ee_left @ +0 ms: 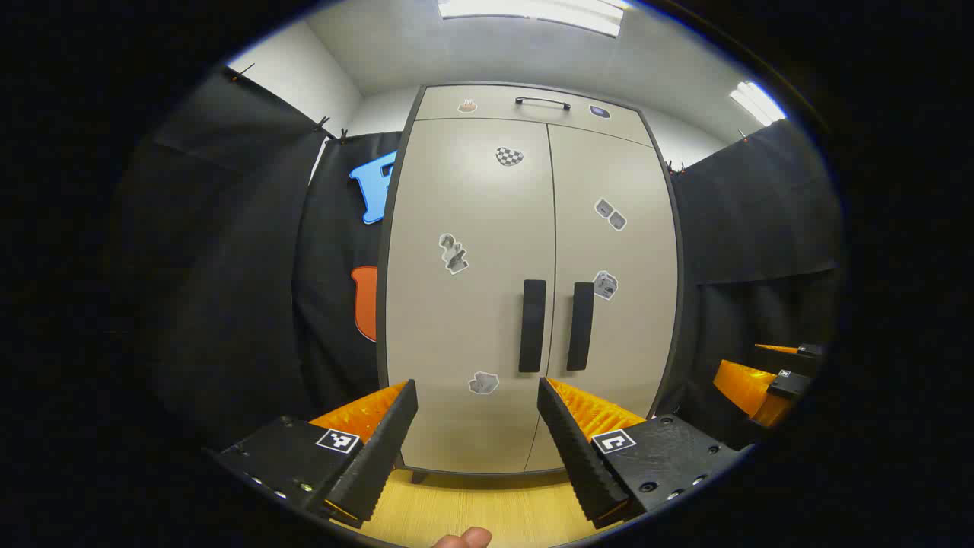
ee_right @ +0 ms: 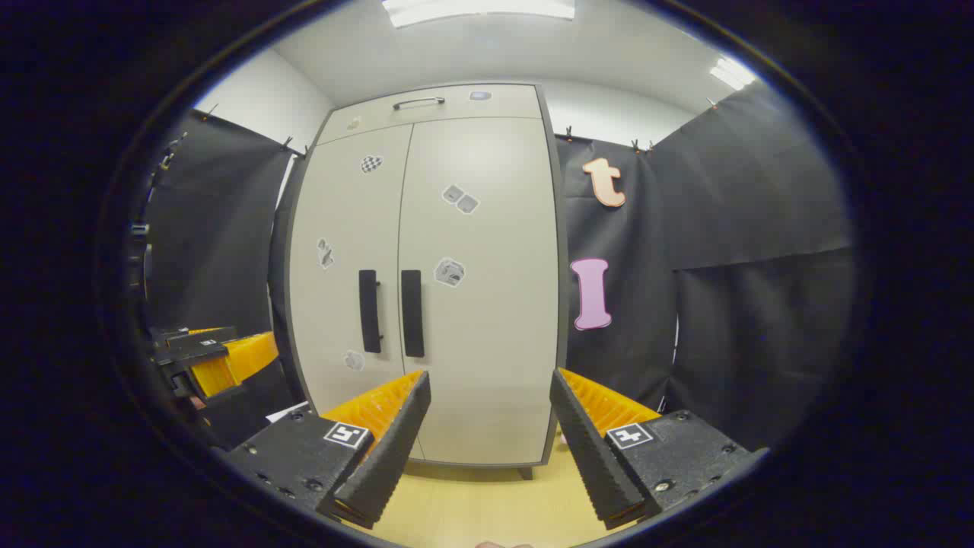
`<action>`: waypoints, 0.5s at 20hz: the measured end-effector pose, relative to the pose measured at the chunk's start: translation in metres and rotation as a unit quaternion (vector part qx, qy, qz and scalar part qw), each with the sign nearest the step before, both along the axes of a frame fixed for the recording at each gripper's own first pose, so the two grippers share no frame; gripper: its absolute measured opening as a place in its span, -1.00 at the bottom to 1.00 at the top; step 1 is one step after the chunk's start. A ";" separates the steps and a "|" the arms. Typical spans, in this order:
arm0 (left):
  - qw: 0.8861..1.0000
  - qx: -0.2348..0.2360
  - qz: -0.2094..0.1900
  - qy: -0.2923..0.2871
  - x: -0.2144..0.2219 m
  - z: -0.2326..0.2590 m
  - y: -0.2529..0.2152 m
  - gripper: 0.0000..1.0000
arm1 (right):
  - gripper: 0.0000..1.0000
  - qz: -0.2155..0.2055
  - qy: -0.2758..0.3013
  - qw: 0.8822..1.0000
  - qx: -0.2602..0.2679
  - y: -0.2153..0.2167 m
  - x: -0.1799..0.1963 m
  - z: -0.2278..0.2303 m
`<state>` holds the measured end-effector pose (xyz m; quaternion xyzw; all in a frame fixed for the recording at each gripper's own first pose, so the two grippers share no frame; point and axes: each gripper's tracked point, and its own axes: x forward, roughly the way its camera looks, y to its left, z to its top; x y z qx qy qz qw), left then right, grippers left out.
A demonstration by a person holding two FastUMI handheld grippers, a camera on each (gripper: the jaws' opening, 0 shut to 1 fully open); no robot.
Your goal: Open the right door of the double-door shoe cabinet with the right hand, and open the left door with the left hand.
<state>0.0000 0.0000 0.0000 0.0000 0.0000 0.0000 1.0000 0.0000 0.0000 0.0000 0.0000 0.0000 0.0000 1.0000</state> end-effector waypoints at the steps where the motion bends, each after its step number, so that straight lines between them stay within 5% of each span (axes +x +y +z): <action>1: 1.000 0.002 0.001 0.003 0.000 -0.002 0.000 0.90 | 0.97 -0.002 0.000 1.000 0.000 -0.001 0.001 0.000; 10: 1.000 -0.001 0.009 -0.019 0.005 0.012 0.005 0.90 | 0.97 0.001 -0.012 1.000 -0.005 0.005 0.011 0.011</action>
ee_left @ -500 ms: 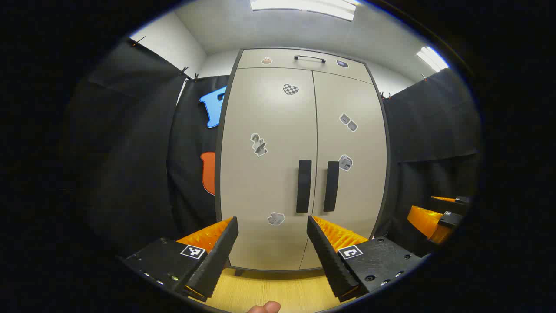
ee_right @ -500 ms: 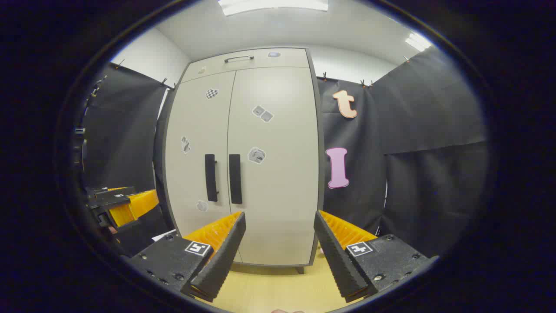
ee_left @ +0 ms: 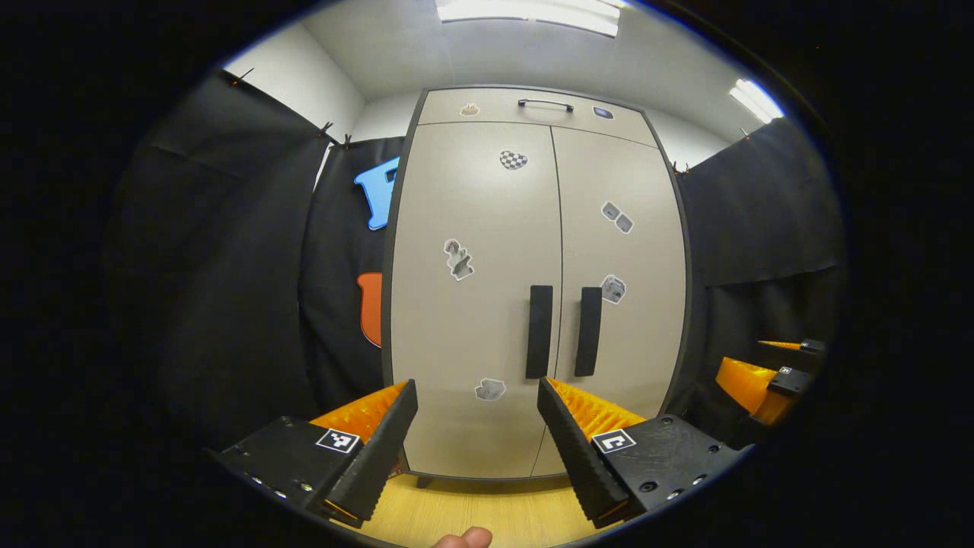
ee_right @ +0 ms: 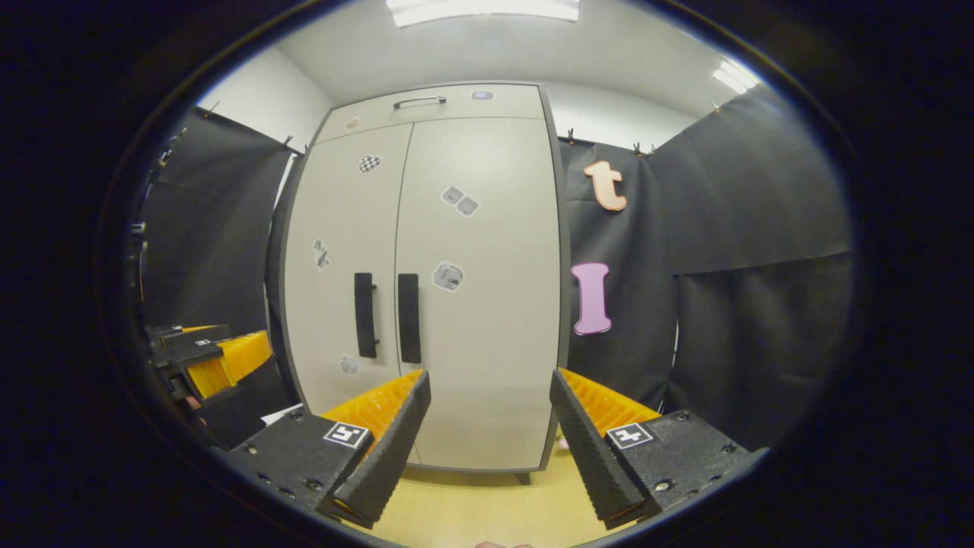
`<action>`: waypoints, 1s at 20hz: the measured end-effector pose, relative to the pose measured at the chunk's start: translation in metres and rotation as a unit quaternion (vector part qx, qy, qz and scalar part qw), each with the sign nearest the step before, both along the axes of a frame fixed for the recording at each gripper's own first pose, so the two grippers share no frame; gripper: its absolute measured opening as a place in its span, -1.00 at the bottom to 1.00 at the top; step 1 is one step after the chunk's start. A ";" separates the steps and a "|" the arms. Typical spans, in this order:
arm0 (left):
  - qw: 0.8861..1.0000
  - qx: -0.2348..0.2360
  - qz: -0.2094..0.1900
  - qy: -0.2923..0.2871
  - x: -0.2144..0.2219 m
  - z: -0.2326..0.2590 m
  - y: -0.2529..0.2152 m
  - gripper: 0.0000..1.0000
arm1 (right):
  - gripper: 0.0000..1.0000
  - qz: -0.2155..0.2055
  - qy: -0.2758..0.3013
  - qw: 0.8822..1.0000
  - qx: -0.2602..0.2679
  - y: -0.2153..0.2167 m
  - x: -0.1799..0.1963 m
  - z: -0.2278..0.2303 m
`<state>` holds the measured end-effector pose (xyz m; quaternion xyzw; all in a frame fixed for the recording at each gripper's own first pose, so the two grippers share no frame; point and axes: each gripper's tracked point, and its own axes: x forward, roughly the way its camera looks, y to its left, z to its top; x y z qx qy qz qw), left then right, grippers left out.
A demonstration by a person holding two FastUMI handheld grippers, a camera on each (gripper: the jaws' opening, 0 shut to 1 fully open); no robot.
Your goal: Open the right door of the double-door shoe cabinet with the right hand, and open the left door with the left hand.
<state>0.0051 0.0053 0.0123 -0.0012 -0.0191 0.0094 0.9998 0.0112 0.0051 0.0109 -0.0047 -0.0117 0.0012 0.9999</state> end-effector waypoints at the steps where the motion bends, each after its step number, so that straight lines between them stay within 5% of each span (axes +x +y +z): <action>1: 1.000 -0.001 0.002 -0.001 0.001 0.000 0.002 0.90 | 0.97 0.002 -0.004 1.000 0.000 0.002 0.000 0.002; 20: 1.000 0.007 -0.012 0.003 0.016 -0.015 0.012 0.90 | 0.96 -0.019 0.004 1.000 0.012 0.015 0.020 -0.010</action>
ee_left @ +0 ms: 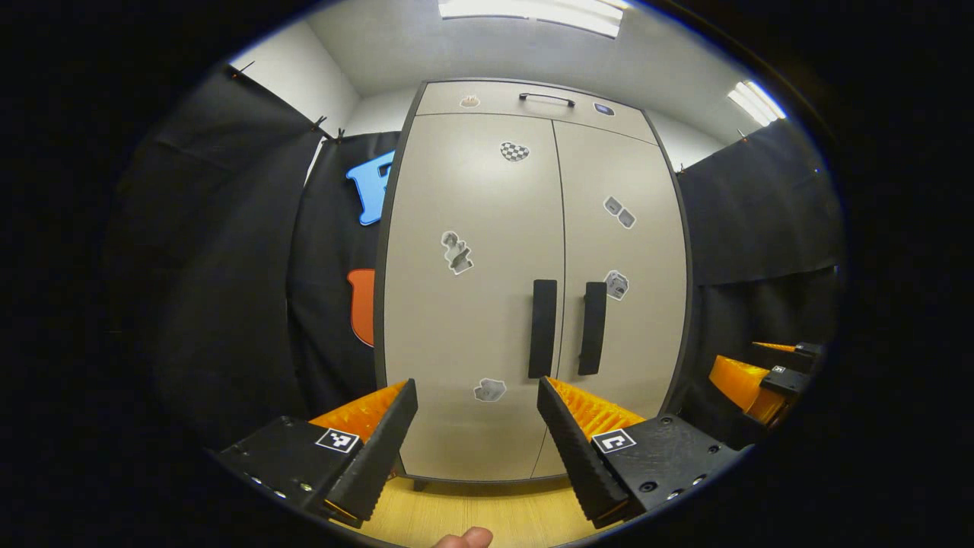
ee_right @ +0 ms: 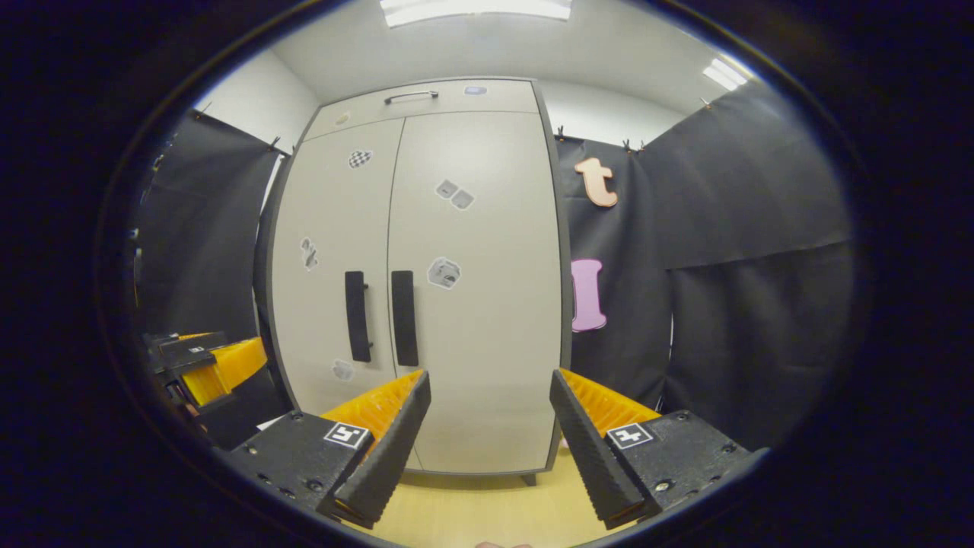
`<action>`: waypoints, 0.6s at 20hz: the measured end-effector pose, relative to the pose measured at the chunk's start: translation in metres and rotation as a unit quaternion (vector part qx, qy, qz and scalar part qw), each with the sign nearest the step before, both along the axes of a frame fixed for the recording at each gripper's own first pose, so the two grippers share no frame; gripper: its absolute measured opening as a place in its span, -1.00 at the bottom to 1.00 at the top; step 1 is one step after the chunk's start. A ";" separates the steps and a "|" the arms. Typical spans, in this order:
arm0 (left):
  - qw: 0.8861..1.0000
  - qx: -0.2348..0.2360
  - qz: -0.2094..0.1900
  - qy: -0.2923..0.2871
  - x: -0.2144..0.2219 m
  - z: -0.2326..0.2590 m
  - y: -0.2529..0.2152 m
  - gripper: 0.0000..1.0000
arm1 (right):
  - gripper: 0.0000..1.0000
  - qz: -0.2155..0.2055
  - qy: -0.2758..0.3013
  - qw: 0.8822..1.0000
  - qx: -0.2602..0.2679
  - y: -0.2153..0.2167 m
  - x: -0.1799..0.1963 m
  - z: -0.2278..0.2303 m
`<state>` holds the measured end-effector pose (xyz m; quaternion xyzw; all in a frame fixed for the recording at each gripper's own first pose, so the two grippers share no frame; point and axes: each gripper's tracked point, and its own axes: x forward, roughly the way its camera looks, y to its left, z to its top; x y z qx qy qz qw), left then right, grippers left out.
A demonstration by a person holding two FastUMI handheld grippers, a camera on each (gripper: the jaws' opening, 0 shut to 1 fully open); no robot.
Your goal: Open the right door of the double-door shoe cabinet with the right hand, and open the left door with the left hand.
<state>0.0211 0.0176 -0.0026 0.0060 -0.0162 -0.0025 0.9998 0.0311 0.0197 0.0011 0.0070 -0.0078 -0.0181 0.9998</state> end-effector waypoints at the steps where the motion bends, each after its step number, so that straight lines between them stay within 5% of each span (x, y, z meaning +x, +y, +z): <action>1: 1.000 0.004 0.000 0.004 -0.001 -0.004 0.001 0.90 | 0.97 0.004 -0.001 1.000 0.002 0.004 0.003 0.003; 12: 0.999 0.011 -0.012 0.034 -0.040 -0.046 0.011 0.90 | 0.97 0.037 0.003 0.999 0.004 0.054 0.091 0.022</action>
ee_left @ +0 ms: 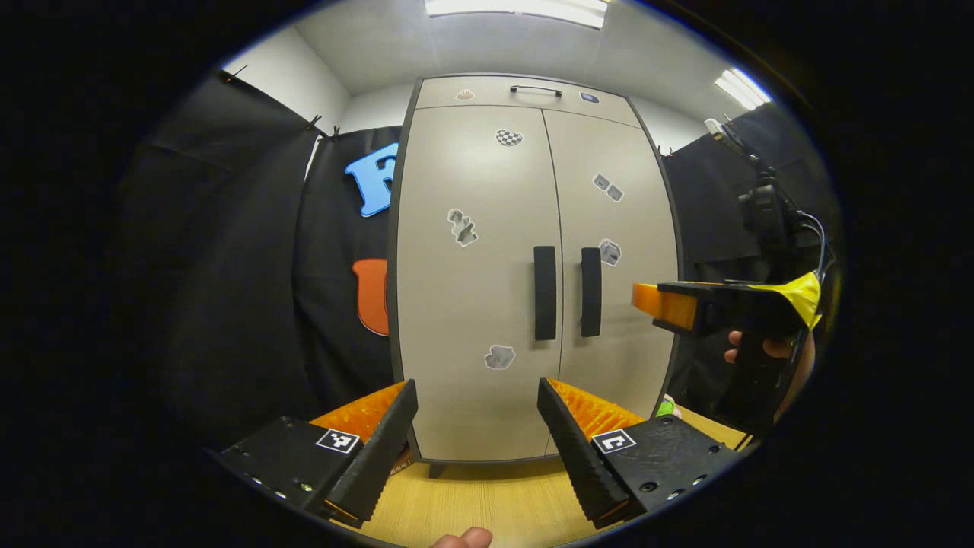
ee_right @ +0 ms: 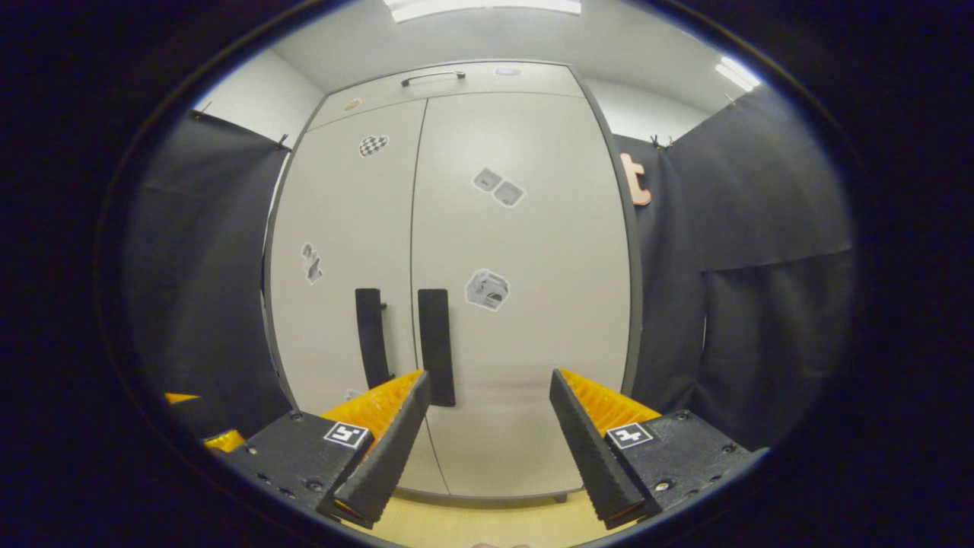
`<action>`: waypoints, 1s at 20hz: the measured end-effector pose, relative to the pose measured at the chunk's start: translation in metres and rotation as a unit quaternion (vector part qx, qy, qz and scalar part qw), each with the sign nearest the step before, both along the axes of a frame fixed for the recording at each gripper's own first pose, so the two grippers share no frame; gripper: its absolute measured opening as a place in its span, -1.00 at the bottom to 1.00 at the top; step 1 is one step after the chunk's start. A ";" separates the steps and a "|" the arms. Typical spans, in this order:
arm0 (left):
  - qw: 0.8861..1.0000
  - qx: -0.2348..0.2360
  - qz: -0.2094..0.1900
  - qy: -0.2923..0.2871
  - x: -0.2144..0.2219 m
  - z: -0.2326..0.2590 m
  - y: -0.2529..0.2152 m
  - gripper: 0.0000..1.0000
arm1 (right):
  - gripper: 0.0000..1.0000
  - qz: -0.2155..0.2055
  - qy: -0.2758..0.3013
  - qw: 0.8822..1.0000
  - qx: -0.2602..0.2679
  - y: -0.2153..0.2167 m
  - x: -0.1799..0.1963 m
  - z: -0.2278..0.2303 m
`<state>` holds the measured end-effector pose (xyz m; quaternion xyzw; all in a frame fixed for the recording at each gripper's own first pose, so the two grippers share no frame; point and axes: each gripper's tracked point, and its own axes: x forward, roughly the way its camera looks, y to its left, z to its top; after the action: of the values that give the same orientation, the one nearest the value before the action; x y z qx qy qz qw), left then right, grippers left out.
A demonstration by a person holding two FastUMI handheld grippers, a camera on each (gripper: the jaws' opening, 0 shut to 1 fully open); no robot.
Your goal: Open the right door of the double-door shoe cabinet with the right hand, and open the left door with the left hand.
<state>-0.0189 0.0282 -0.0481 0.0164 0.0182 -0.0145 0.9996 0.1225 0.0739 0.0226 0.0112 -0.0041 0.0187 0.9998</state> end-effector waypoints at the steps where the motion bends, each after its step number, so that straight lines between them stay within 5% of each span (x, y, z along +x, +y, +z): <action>1: 1.000 -0.002 -0.003 0.005 -0.003 -0.005 0.000 0.90 | 0.97 0.003 0.001 1.000 0.007 0.006 0.008 0.000; 12: 1.000 0.002 0.006 0.030 -0.020 -0.038 0.021 0.90 | 0.97 -0.012 -0.002 1.000 -0.020 0.027 0.070 0.014; 18: 0.999 -0.004 0.015 0.030 -0.015 -0.035 0.034 0.90 | 0.72 -0.008 0.014 1.000 -0.014 0.033 0.082 0.004; 20: 0.999 -0.003 0.017 0.031 -0.013 -0.036 0.037 0.90 | 0.46 -0.004 0.016 1.000 -0.012 0.037 0.083 0.002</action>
<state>-0.0314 0.0647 -0.0845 0.0122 0.0490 0.0016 0.9987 0.2060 0.1105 0.0248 -0.0006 0.0116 0.0146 0.9998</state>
